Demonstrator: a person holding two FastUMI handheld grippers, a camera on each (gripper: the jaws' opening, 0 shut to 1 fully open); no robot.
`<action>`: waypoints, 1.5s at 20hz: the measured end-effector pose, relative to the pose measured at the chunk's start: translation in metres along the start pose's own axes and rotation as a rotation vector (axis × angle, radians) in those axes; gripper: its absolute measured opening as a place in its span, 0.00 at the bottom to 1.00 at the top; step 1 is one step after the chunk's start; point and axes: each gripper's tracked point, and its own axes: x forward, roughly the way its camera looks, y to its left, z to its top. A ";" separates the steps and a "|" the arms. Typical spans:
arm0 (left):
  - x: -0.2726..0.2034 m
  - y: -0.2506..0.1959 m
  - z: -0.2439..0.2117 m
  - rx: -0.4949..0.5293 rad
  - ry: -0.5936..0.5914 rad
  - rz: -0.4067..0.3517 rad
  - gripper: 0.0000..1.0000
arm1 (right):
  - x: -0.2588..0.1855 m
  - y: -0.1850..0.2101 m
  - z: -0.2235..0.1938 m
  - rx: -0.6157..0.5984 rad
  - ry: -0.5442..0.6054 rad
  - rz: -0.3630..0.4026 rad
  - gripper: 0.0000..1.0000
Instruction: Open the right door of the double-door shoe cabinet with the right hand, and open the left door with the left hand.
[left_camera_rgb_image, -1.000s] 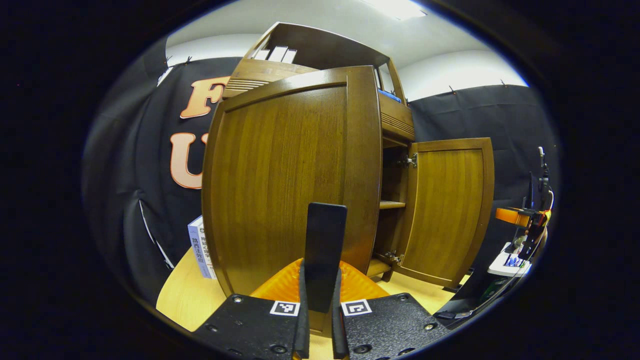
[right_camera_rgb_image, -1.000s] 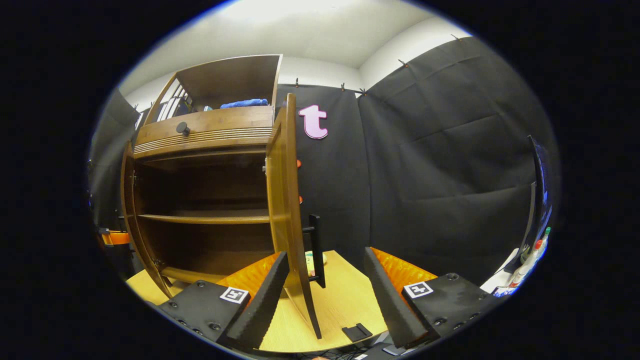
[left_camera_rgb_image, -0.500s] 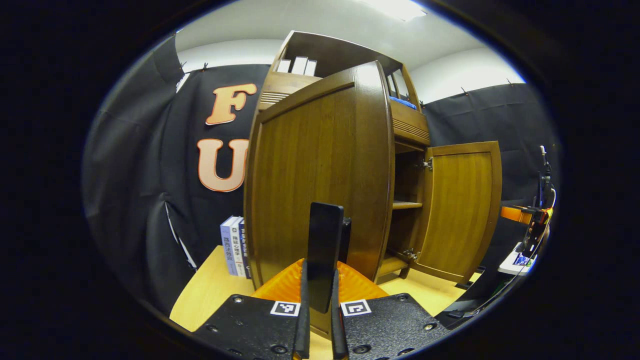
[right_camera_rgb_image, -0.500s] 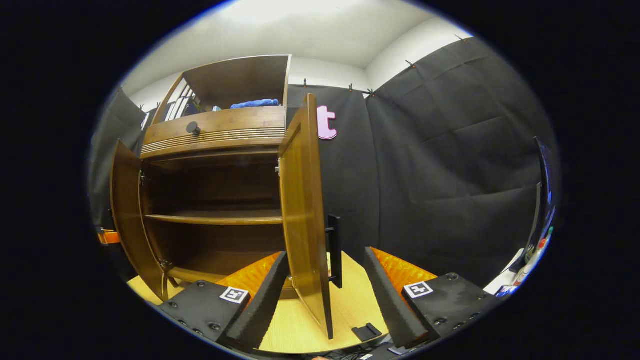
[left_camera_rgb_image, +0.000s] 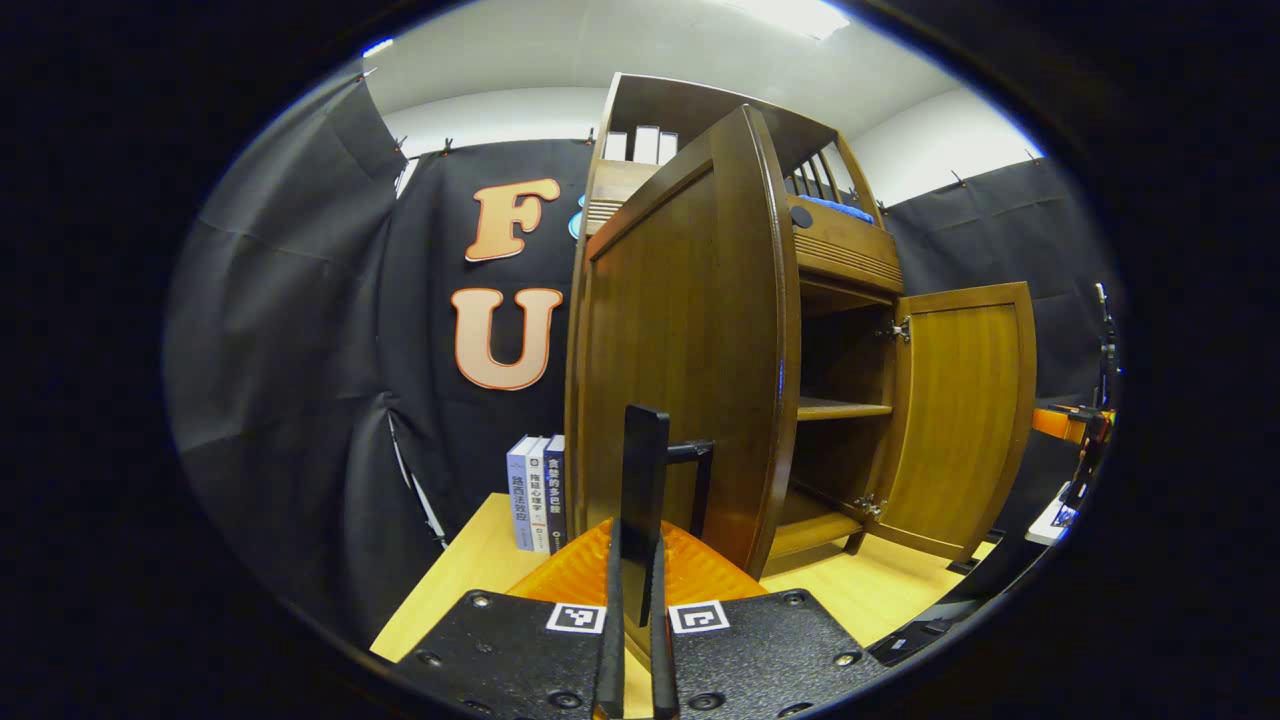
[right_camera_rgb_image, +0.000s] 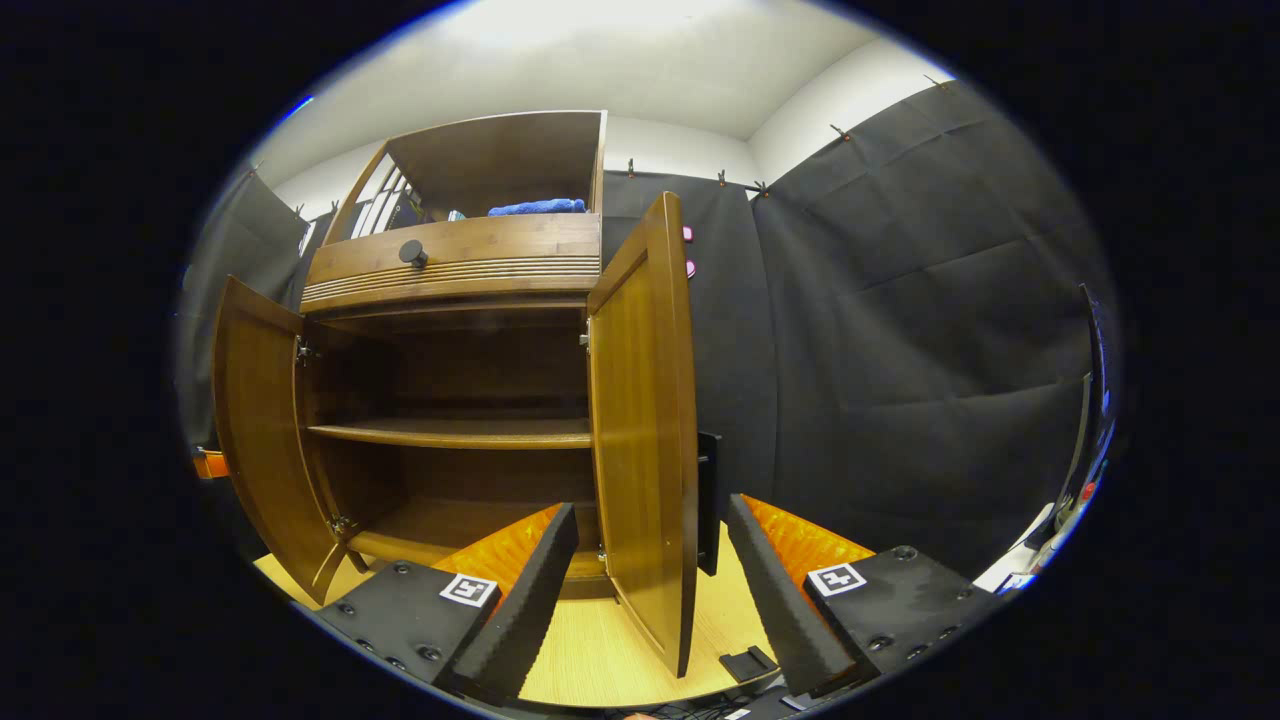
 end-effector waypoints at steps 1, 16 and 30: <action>-0.002 0.004 0.000 -0.003 0.000 0.012 0.09 | -0.001 0.001 0.001 0.000 -0.002 0.003 0.97; -0.037 0.033 0.016 -0.062 -0.021 0.064 0.03 | 0.006 0.029 0.010 0.009 0.001 0.069 1.00; -0.068 0.005 0.069 -0.117 -0.076 0.078 0.01 | 0.008 0.032 0.038 0.019 -0.002 0.107 0.97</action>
